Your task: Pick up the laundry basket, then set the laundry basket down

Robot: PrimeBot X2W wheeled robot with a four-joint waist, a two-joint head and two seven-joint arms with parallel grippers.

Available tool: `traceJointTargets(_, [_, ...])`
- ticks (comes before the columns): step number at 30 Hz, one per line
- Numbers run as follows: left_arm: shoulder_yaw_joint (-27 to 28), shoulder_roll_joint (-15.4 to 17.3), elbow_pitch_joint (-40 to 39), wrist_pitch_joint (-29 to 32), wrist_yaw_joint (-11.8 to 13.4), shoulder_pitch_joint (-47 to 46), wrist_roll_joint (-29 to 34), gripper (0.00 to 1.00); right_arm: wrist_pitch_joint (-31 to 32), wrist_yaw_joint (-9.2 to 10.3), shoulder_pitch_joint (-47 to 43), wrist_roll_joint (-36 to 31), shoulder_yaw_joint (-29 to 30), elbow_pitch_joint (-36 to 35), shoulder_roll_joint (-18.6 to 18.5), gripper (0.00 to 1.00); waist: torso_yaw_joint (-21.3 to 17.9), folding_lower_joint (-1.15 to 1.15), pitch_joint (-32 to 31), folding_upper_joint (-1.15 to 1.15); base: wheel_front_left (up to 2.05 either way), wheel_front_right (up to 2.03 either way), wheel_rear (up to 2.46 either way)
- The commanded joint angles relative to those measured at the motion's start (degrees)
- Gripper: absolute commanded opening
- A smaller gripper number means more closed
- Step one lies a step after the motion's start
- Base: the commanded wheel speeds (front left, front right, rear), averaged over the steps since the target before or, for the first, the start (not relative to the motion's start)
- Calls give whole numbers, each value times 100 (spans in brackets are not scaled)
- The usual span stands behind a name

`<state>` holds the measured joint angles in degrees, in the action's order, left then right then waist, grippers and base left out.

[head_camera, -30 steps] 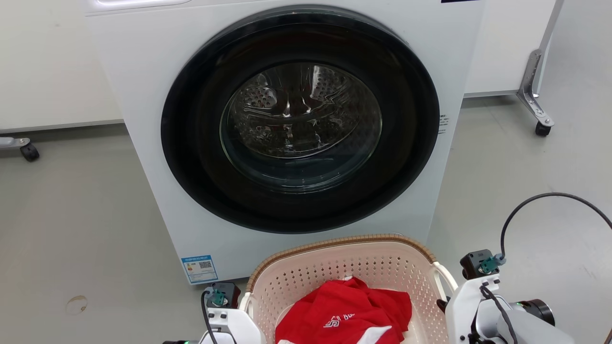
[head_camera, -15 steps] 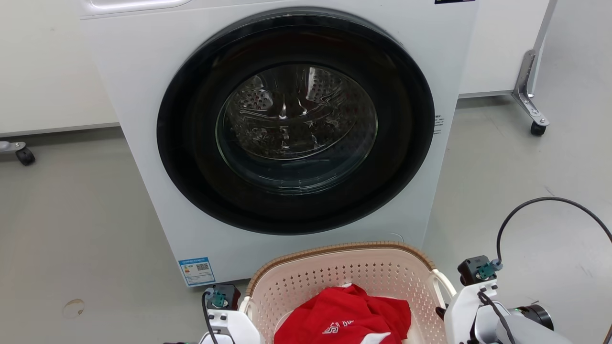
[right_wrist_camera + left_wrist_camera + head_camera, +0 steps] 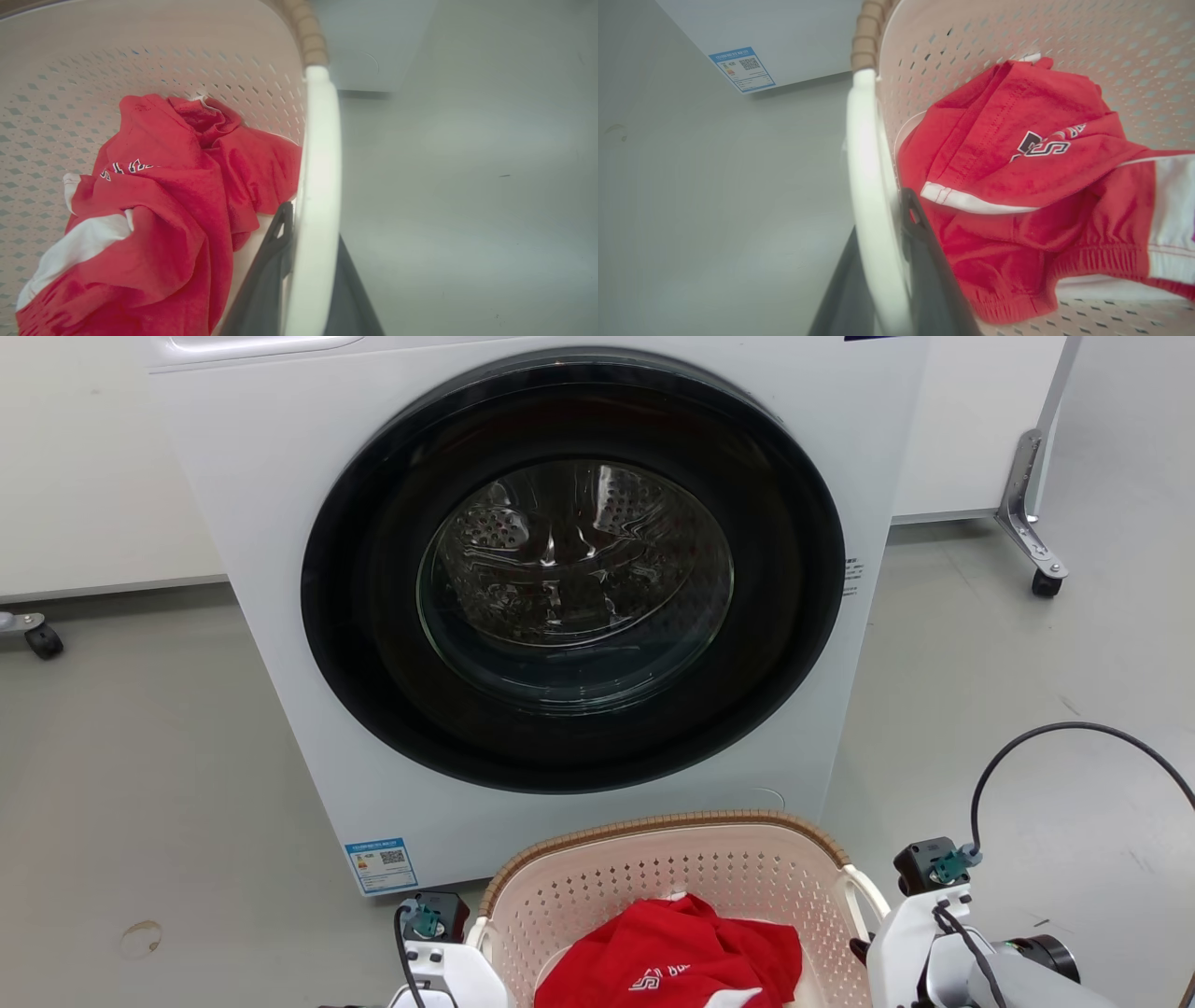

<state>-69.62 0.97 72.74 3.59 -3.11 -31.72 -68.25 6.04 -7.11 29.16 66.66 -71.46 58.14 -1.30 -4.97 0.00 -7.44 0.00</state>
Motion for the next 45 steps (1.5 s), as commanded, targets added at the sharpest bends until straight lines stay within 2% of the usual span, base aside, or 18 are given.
traceJointTargets(1, [12,191,-3,-3,-66,-113,28,0,-92,-37,276,21,-13,-72,-158,0,-1,0,3,0,0,0,0])
traceJointTargets(11, [-2,191,-14,-133,29,-236,33,0,-385,-37,364,83,-46,-81,-158,0,1,0,149,0,0,0,0])
traceJointTargets(17, [-41,191,-25,-309,220,-435,126,0,-868,-37,430,49,-44,30,-158,0,19,0,395,0,0,0,0])
traceJointTargets(22, [5,191,-6,-665,485,-625,152,0,-1420,-37,472,32,-26,95,-158,0,21,0,827,0,0,0,0])
traceJointTargets(27, [33,191,-73,-1051,818,-961,207,0,-1935,-37,677,-34,57,230,-194,0,68,0,1649,0,0,0,0])
traceJointTargets(31, [60,191,-147,-1470,1147,-1327,283,0,-2088,-37,922,-123,231,17,-438,0,97,0,2442,0,0,0,0])
traceJointTargets(38, [69,191,-408,-1724,1601,-1879,389,0,-2102,-37,1180,-874,1291,-820,-1080,0,149,0,3704,0,0,0,0])
traceJointTargets(45, [25,191,-646,-1824,1909,-2292,545,0,-2103,-37,1074,-1637,2107,-1406,-1371,0,223,0,4592,0,0,0,0])
